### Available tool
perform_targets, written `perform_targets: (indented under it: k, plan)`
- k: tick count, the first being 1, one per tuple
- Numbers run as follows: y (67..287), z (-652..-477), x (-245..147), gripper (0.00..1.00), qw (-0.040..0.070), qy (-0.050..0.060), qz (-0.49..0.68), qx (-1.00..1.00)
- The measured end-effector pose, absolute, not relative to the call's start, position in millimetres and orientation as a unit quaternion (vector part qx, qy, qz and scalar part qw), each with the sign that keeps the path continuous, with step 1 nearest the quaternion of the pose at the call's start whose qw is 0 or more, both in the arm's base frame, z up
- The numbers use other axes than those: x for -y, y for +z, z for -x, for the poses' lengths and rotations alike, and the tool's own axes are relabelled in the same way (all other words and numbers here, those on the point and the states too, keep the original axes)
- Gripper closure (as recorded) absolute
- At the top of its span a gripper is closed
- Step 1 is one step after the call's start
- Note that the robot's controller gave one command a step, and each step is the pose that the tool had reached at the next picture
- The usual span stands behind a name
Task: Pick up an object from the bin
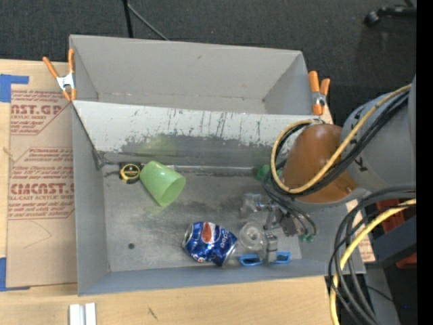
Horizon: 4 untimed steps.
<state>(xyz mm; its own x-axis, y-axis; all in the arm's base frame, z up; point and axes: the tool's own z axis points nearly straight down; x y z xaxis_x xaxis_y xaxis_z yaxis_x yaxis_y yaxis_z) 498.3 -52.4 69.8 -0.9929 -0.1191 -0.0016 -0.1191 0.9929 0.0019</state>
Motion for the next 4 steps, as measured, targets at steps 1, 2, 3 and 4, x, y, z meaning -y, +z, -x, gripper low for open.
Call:
perform_targets:
  k: [1,2,3,4]
  plan:
    - [70.1,-510.1,110.1,0.0,0.001,-0.001,0.275,-0.962]
    - [70.9,-522.0,115.6,0.0,0.008,0.013,0.602,-0.799]
    - [71.6,-523.9,121.2,1.0,0.01,0.007,0.601,-0.799]
    - [147.1,-509.4,138.1,1.0,0.003,-0.002,0.612,-0.791]
